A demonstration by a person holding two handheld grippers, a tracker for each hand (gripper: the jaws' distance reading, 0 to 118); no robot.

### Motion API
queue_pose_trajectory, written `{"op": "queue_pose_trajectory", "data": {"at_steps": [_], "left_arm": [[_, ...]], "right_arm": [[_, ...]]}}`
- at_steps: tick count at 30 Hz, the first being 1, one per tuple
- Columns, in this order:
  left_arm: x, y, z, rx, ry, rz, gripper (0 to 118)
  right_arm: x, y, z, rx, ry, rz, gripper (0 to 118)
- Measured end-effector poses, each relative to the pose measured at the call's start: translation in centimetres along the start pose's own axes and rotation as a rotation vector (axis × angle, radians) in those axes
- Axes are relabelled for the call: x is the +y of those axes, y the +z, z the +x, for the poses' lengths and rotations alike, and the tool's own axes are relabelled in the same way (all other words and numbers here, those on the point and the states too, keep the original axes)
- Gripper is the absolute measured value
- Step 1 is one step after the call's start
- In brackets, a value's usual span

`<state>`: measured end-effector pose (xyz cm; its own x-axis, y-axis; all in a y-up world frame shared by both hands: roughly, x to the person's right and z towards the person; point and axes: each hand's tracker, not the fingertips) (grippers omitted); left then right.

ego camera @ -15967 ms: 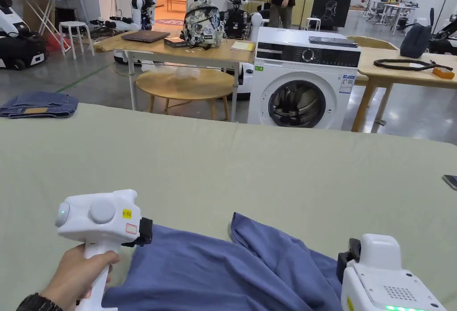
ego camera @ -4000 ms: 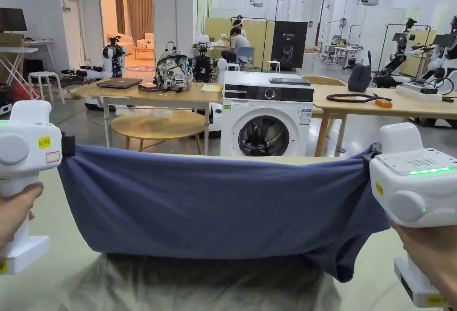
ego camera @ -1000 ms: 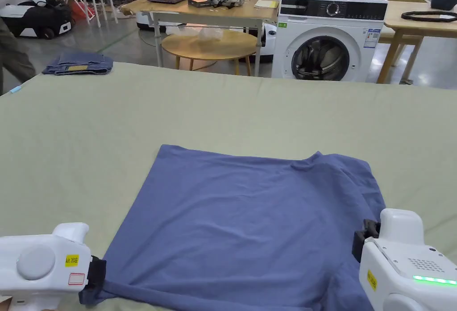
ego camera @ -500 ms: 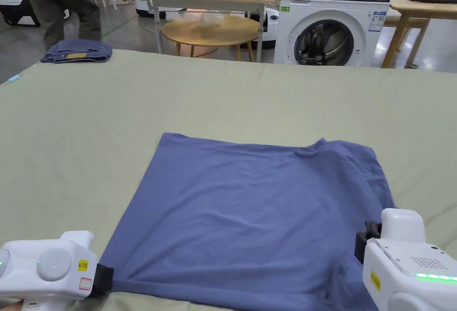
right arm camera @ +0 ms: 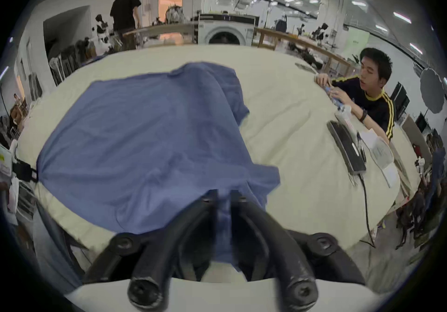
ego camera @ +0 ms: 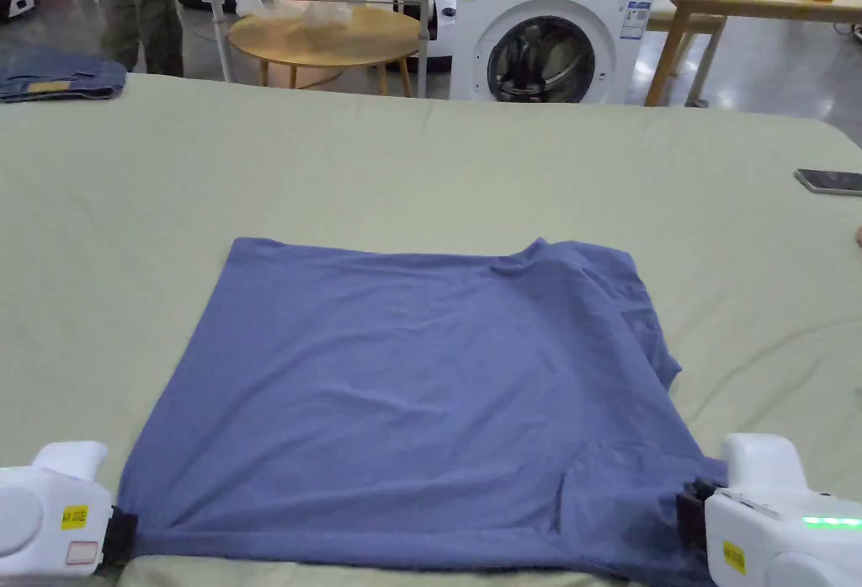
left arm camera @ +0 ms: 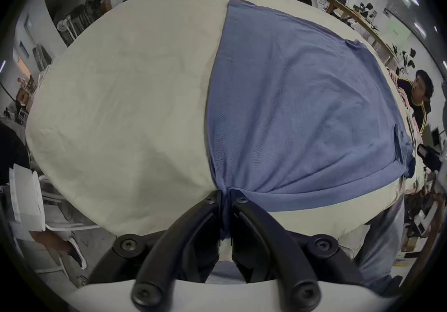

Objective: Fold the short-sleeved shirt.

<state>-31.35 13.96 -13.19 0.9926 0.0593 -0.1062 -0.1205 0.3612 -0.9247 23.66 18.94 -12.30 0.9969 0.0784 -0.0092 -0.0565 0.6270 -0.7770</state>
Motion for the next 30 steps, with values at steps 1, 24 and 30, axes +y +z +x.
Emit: {"op": "queue_pose_trajectory", "data": {"at_steps": [1, 24, 30], "left_arm": [[0.0, 0.0, 0.1, 0.005, -0.009, -0.001, 1], [0.4, 3.1, -0.8, -0.013, 0.006, 0.139, 1], [4.8, 4.4, -0.5, -0.041, -0.014, 0.219, 1]], "right_arm": [[-0.4, -0.1, 0.4, 0.009, -0.004, -0.028, 61], [-0.4, 1.0, 2.1, 0.080, -0.022, -0.070, 7], [4.1, 1.2, 2.7, 0.088, -0.030, -0.009, 7]]}}
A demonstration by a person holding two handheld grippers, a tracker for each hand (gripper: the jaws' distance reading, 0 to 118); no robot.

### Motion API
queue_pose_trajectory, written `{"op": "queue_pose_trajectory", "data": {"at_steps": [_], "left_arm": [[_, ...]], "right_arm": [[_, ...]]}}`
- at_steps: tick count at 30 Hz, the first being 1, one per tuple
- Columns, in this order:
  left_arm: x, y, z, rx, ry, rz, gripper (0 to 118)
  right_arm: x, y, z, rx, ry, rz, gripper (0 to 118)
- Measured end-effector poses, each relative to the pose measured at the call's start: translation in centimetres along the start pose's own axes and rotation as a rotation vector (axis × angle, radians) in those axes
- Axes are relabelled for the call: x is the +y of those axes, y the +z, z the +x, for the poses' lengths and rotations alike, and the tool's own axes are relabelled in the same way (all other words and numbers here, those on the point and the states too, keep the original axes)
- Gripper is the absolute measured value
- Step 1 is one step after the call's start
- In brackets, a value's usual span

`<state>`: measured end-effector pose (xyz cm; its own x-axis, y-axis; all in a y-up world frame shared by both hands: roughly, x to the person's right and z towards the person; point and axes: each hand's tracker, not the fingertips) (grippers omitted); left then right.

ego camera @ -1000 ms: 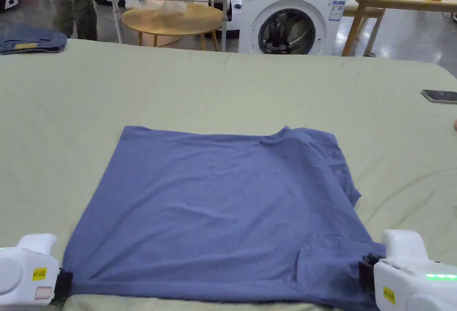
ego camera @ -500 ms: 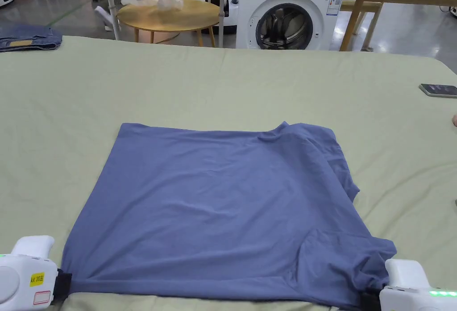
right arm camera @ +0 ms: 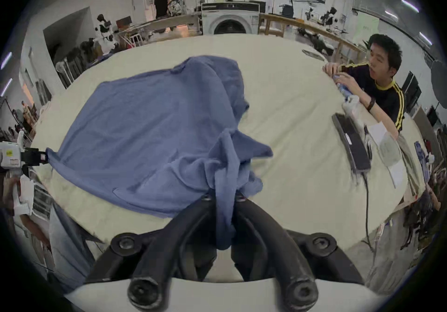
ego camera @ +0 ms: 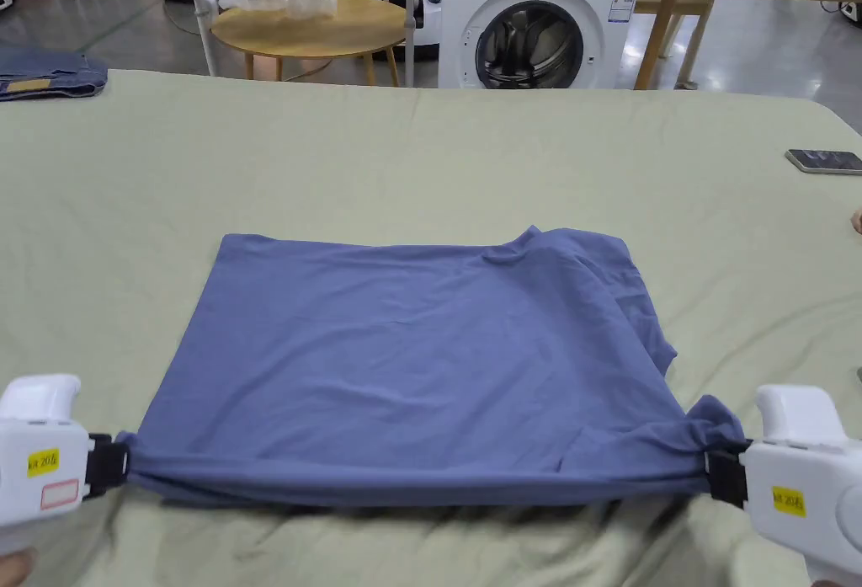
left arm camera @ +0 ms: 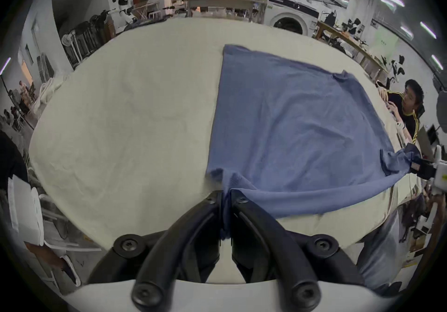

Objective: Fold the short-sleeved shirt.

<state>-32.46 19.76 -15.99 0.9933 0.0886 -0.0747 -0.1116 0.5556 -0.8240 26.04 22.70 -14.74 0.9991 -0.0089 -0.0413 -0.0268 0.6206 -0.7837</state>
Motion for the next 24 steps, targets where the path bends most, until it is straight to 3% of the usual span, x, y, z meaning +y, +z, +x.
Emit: {"op": "queue_pose_trajectory", "data": {"at_steps": [4, 13, 22, 24], "left_arm": [[4.3, -0.5, 1.0, -0.009, -0.013, 0.019, 1], [11.8, -9.1, 0.1, -0.035, 0.010, -0.039, 1], [13.2, -14.9, -0.5, -0.039, 0.038, -0.153, 1], [13.3, -14.9, -0.5, -0.041, 0.032, -0.144, 10]], "right_arm": [[3.4, -1.3, -0.1, 0.017, -0.024, 0.013, 7], [9.8, -8.7, -0.1, 0.018, -0.070, -0.056, 7], [11.4, -13.7, -0.5, -0.011, -0.049, -0.150, 10], [11.3, -13.8, -0.7, -0.023, -0.045, -0.145, 15]]}}
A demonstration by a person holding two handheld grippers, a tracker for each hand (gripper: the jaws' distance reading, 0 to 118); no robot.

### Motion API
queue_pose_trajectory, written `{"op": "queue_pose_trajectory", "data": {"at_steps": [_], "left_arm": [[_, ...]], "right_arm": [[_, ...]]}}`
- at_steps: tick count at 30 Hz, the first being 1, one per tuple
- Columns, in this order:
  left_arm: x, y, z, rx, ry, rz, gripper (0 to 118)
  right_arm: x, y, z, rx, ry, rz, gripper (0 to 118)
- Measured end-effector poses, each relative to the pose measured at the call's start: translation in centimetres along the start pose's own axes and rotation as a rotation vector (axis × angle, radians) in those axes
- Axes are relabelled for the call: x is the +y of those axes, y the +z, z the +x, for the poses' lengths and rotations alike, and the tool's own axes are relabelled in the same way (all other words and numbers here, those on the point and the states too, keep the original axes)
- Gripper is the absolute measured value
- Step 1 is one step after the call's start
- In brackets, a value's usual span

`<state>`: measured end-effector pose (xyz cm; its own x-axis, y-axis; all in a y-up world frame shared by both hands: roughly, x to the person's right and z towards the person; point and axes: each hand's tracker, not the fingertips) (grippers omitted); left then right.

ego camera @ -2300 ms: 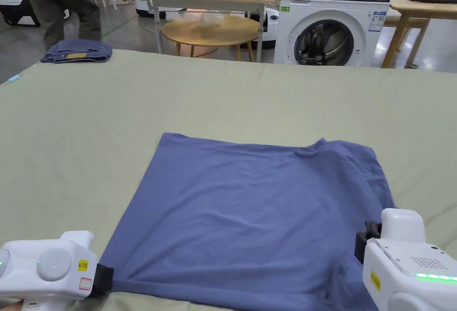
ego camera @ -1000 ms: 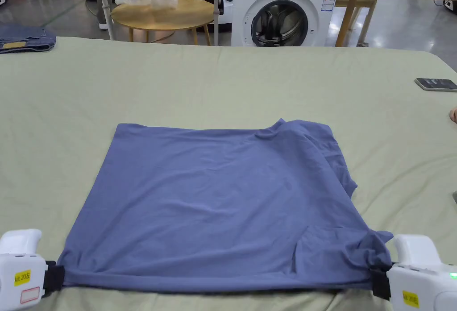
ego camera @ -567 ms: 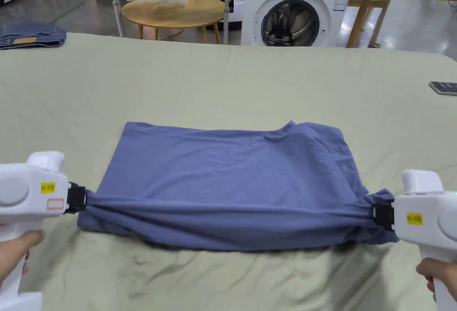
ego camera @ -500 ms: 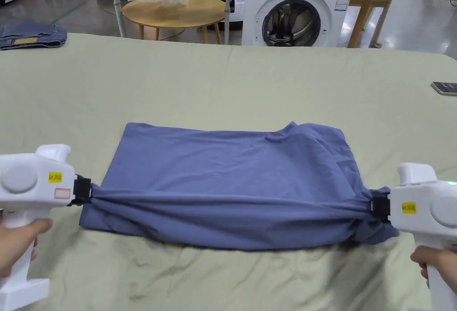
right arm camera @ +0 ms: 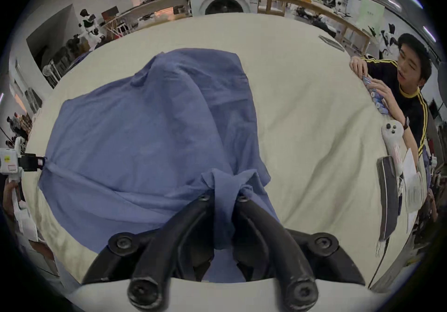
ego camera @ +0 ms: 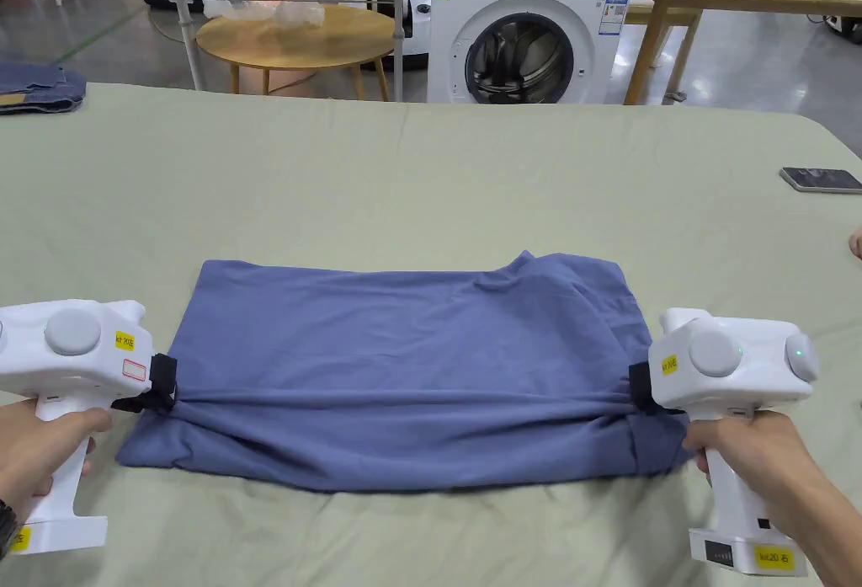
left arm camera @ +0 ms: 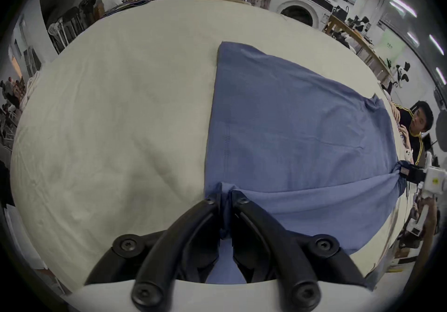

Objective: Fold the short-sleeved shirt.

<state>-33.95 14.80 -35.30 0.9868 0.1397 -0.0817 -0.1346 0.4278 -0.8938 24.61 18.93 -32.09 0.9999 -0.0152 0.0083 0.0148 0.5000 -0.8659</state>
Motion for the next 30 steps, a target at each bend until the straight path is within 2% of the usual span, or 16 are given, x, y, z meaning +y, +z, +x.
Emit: {"op": "queue_pose_trajectory", "data": {"at_steps": [2, 4, 5, 6, 9, 14, 15, 16, 17, 18, 19, 21, 26, 30], "left_arm": [[-0.5, 1.3, 0.6, 0.031, -0.023, 0.037, 40], [-0.8, 2.2, 0.7, 0.041, -0.025, 0.081, 49], [-0.8, 2.2, 0.7, 0.024, -0.005, 0.111, 58], [-1.2, 2.7, 0.8, -0.006, 0.015, 0.137, 61], [-2.3, 4.1, 1.5, -0.063, 0.010, 0.235, 61], [-6.1, 7.3, 3.9, -0.051, -0.042, 0.394, 60], [-6.9, 7.9, 4.3, -0.036, -0.064, 0.438, 55], [-7.4, 8.4, 4.6, -0.020, -0.081, 0.471, 47], [-8.5, 9.4, 5.7, 0.013, -0.097, 0.487, 34], [-9.0, 9.9, 6.1, 0.038, -0.100, 0.504, 16], [-9.5, 10.5, 6.3, 0.046, -0.101, 0.527, 9], [-10.1, 10.8, 6.2, 0.036, -0.085, 0.559, 0], [-10.7, 12.6, 6.0, 0.072, -0.077, 0.542, 0], [-9.2, 11.3, 2.9, 0.039, -0.009, 0.380, 0]], "right_arm": [[-0.1, 0.7, -0.5, -0.031, 0.010, 0.047, 32], [-0.2, 1.8, -0.9, -0.038, 0.003, 0.123, 64], [-0.4, 2.7, -1.2, -0.037, -0.002, 0.170, 72], [-0.6, 3.5, -1.5, -0.021, -0.006, 0.226, 73], [-1.4, 5.6, -2.7, -0.026, -0.019, 0.349, 73], [-3.4, 7.8, -4.0, -0.023, -0.040, 0.502, 73], [-3.7, 7.8, -4.2, -0.020, -0.047, 0.525, 70], [-4.0, 8.0, -4.5, -0.030, -0.036, 0.538, 61], [-4.2, 8.2, -4.8, -0.035, -0.020, 0.552, 43], [-4.4, 8.3, -5.1, -0.045, -0.014, 0.566, 14], [-4.6, 8.3, -5.3, -0.045, -0.015, 0.581, 5], [-5.0, 8.8, -5.3, -0.030, -0.019, 0.592, 0], [-6.1, 9.7, -5.6, -0.029, -0.039, 0.630, 0], [-6.8, 9.7, -5.6, -0.010, -0.044, 0.616, 0]]}}
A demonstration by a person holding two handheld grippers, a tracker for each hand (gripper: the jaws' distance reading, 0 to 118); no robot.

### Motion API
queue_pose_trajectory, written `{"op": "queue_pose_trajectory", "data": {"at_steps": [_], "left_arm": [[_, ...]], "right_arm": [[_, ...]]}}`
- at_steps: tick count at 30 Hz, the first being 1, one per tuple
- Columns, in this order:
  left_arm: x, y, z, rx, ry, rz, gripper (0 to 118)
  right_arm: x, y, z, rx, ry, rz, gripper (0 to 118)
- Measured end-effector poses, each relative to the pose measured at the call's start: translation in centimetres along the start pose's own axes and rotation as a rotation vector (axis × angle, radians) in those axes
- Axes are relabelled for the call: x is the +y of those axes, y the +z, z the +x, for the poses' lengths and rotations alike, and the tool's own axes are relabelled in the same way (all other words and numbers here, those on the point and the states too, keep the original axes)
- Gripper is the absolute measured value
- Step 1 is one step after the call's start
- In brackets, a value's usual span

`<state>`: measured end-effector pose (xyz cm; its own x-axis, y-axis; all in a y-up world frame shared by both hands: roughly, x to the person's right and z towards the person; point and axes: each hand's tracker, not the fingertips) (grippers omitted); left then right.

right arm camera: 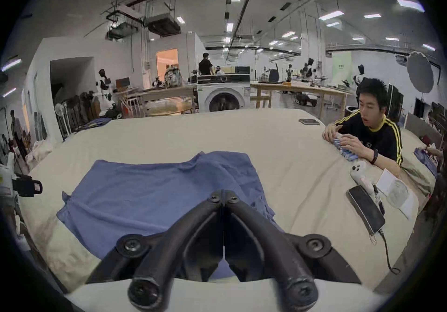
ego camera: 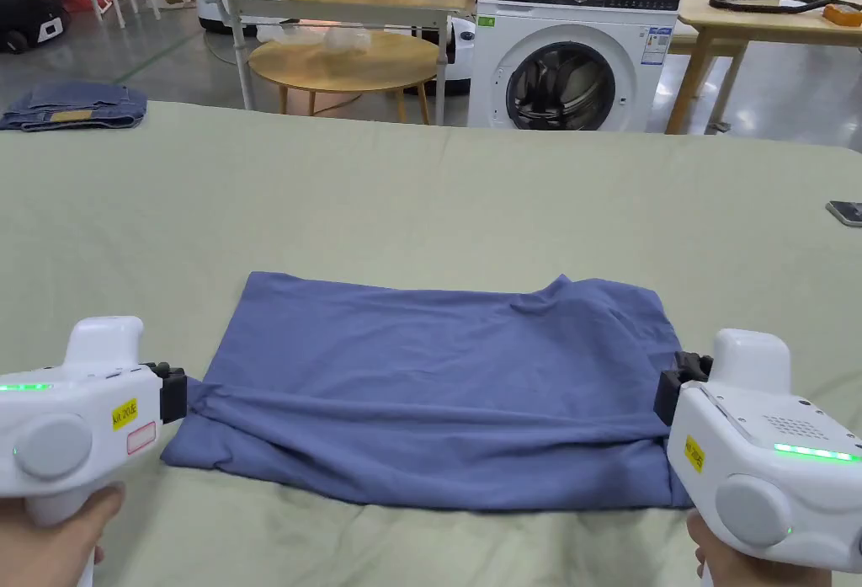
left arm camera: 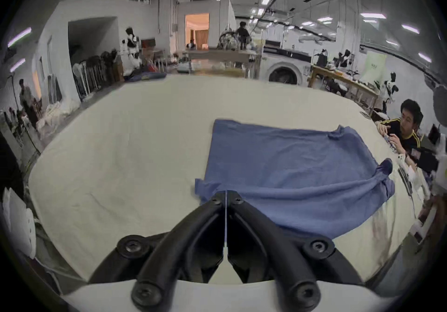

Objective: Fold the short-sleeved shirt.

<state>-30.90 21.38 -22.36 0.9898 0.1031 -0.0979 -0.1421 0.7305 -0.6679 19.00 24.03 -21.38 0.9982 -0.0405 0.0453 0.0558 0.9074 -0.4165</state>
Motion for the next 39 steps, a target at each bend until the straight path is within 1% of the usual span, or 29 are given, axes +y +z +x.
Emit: {"op": "queue_pose_trajectory", "data": {"at_steps": [4, 7, 8, 10, 11, 14, 16, 18, 20, 23, 24, 26, 28, 29, 34, 38, 39], "left_arm": [[0.8, -2.9, -1.6, 0.013, 0.023, -0.183, 0], [1.7, -6.0, -3.5, -0.073, 0.106, -0.314, 0], [1.9, -6.9, -3.6, -0.078, 0.104, -0.357, 2], [2.3, -8.1, -3.6, -0.040, 0.071, -0.388, 42], [2.3, -7.7, -3.4, -0.019, 0.043, -0.406, 53], [2.2, -9.2, -3.2, 0.006, 0.042, -0.468, 52], [1.4, -10.5, -3.2, -0.013, 0.043, -0.518, 55], [0.9, -10.6, -2.4, 0.011, -0.002, -0.506, 56], [0.7, -9.6, -1.1, 0.055, -0.054, -0.496, 56], [0.0, -10.1, -0.5, 0.087, -0.125, -0.506, 55], [-0.2, -10.1, -0.2, 0.091, -0.150, -0.502, 48], [-0.4, -9.8, 0.1, 0.075, -0.147, -0.489, 32], [-0.4, -11.0, -0.8, 0.064, -0.151, -0.485, 3], [-0.5, -10.9, -1.1, 0.056, -0.153, -0.477, 0], [-1.0, -7.9, -2.9, -0.010, -0.060, -0.401, 0], [-1.5, -5.2, -3.8, -0.040, 0.010, -0.337, 0], [-1.8, -3.9, -3.1, -0.042, 0.015, -0.329, 0]], "right_arm": [[-0.8, -0.3, 0.2, -0.005, 0.019, -0.031, 0], [-1.5, -0.5, 0.1, -0.007, 0.030, -0.057, 0], [-1.7, -0.5, 0.1, -0.008, 0.039, -0.063, 0], [-2.0, -0.6, 0.3, -0.012, 0.053, -0.070, 0], [-2.2, -0.6, 0.3, -0.014, 0.057, -0.074, 0], [-2.6, -0.8, 0.6, -0.012, 0.055, -0.092, 0], [-2.9, -0.9, 0.6, -0.015, 0.060, -0.104, 0], [-3.1, -1.0, 0.7, -0.015, 0.066, -0.114, 0], [-3.4, -1.1, 0.7, -0.018, 0.071, -0.126, 0], [-3.8, -1.3, 0.8, -0.017, 0.073, -0.143, 0], [-3.9, -1.3, 0.9, -0.017, 0.071, -0.148, 0], [-4.2, -1.5, 1.2, -0.017, 0.064, -0.162, 0], [-4.3, -1.7, 1.5, -0.021, 0.053, -0.175, 0], [-4.3, -1.7, 1.8, -0.022, 0.047, -0.181, 0], [-3.9, -1.4, 3.8, -0.044, 0.039, -0.206, 0], [-4.0, -1.6, 6.0, -0.056, 0.052, -0.250, 0], [-4.0, -1.7, 6.5, -0.057, 0.056, -0.263, 0]]}}
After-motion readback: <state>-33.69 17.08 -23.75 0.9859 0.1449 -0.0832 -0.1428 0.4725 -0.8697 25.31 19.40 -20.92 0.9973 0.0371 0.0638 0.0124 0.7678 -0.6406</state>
